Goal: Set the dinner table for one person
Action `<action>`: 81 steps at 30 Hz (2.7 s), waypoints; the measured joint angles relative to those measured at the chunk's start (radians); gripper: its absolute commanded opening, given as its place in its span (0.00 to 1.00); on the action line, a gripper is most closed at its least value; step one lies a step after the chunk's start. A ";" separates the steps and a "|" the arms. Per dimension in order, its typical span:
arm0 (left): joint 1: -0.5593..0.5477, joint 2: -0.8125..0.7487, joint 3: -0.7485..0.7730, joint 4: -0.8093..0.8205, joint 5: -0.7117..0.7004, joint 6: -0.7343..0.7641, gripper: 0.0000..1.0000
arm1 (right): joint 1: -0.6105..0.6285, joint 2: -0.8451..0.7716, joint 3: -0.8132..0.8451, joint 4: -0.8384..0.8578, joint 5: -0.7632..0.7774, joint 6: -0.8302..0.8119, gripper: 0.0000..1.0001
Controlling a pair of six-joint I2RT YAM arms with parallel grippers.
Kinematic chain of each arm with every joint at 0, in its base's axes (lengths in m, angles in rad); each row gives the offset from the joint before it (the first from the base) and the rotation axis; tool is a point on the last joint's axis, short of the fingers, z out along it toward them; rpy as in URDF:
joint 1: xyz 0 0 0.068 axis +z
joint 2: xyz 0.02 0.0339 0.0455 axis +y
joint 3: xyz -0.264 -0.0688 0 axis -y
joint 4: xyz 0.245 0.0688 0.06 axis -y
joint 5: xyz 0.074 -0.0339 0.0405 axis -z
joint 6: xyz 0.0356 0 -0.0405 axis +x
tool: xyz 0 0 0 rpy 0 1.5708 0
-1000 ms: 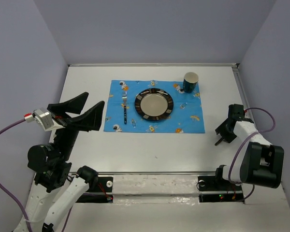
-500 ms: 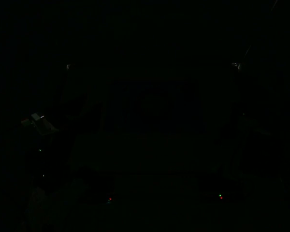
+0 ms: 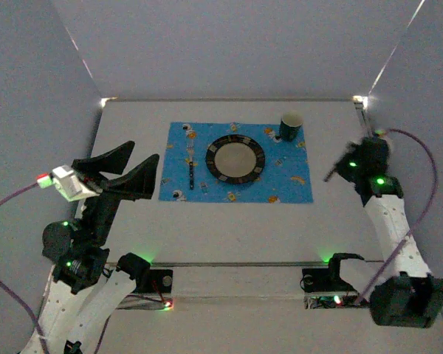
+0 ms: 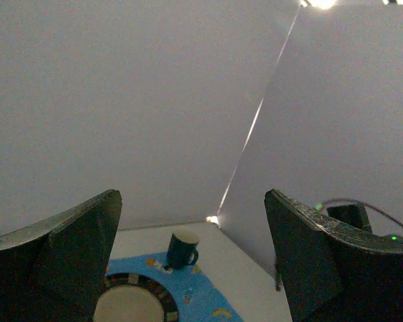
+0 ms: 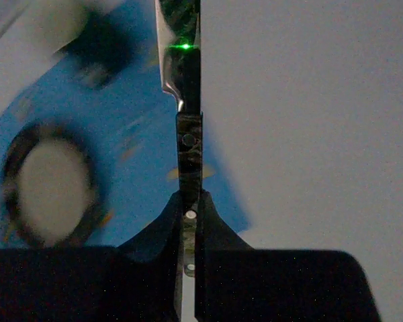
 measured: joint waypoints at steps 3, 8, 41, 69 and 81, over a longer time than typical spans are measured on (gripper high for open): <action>0.010 0.024 -0.002 0.000 0.000 0.000 0.99 | 0.164 0.014 0.028 0.023 -0.026 -0.044 0.00; 0.034 0.063 -0.016 -0.003 0.000 0.000 0.99 | 0.369 0.154 0.058 0.065 -0.105 -0.110 0.00; 0.067 0.140 -0.026 -0.007 -0.010 0.001 0.99 | 0.415 0.762 0.290 0.111 -0.165 -0.246 0.00; 0.080 0.169 -0.026 -0.008 -0.012 0.004 0.99 | 0.414 0.873 0.354 0.118 -0.099 -0.215 0.44; 0.093 0.209 -0.026 -0.011 -0.034 0.012 0.99 | 0.414 0.574 0.320 0.095 -0.202 -0.215 0.92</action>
